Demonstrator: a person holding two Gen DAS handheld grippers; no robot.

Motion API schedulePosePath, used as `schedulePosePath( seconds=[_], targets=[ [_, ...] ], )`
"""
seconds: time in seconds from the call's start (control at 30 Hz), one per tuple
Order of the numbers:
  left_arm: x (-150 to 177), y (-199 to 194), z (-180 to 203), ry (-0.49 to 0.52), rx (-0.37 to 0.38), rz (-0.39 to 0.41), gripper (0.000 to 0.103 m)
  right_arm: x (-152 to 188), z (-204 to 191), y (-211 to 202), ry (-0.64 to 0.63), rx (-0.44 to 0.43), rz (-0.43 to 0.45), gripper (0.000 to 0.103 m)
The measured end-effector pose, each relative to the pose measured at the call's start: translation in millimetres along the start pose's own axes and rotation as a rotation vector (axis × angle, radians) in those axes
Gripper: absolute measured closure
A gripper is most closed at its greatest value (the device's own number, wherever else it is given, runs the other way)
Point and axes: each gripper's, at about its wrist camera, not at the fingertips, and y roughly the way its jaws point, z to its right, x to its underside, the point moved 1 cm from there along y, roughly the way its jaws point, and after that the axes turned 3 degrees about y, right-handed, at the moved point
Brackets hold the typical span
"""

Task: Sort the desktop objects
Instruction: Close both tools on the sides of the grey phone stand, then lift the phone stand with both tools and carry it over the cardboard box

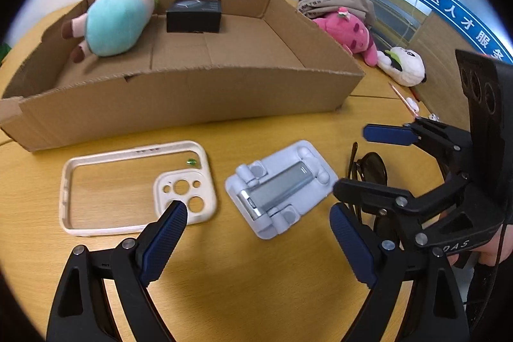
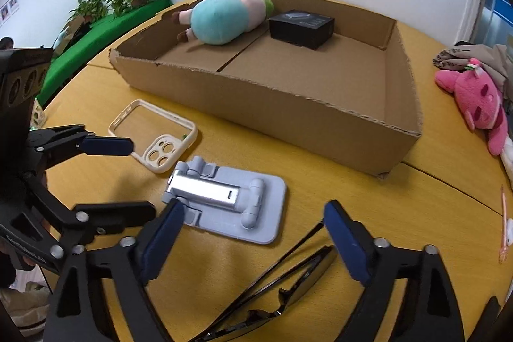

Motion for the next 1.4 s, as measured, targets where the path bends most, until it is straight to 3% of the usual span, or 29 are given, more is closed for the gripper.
schedulePosePath(
  seconds=[0.13,0.23,0.3,0.47,0.6,0.67,0.83,1.13,1.23,1.33,1.4],
  targets=[
    [3.5,13.9,-3.4,-0.005,0.036,-0.035,0.024,-0.1,-4.1,6.7,-0.035,0.021,-0.022,0.019],
    [6.7,22.0,-4.2,-0.001,0.066,-0.052,0.027,-0.3,-4.0,12.7,-0.036,0.011,-0.041,0.020],
    [7.8,27.1,-5.2,-0.008,0.092,-0.056,0.036,-1.1,-3.3,18.3,-0.036,0.008,-0.053,0.021],
    [5.3,30.6,-3.5,0.012,0.097,-0.042,0.040,-1.2,2.3,36.9,-0.020,-0.022,-0.099,0.023],
    [4.0,31.9,-9.6,-0.013,0.104,-0.036,0.061,0.9,4.0,48.7,-0.012,-0.070,-0.146,0.040],
    [4.7,31.4,-15.9,-0.036,0.120,-0.028,0.064,2.3,6.7,48.4,0.007,-0.087,-0.136,0.041],
    [7.3,29.4,-28.6,-0.090,0.184,-0.028,0.069,5.8,9.3,46.6,0.048,-0.109,-0.132,0.042],
    [12.4,19.0,-39.4,-0.122,0.176,-0.045,0.076,15.3,3.8,40.7,0.102,-0.149,-0.105,0.058],
    [13.3,13.5,-40.3,-0.114,0.164,-0.041,0.083,18.8,-0.8,39.2,0.104,-0.153,-0.095,0.061],
    [14.2,11.0,-39.9,-0.099,0.148,-0.047,0.083,23.7,-2.7,37.7,0.120,-0.167,-0.084,0.062],
    [13.6,12.8,-37.5,-0.094,0.137,-0.053,0.075,25.6,-3.7,36.7,0.121,-0.171,-0.085,0.062]
  ],
)
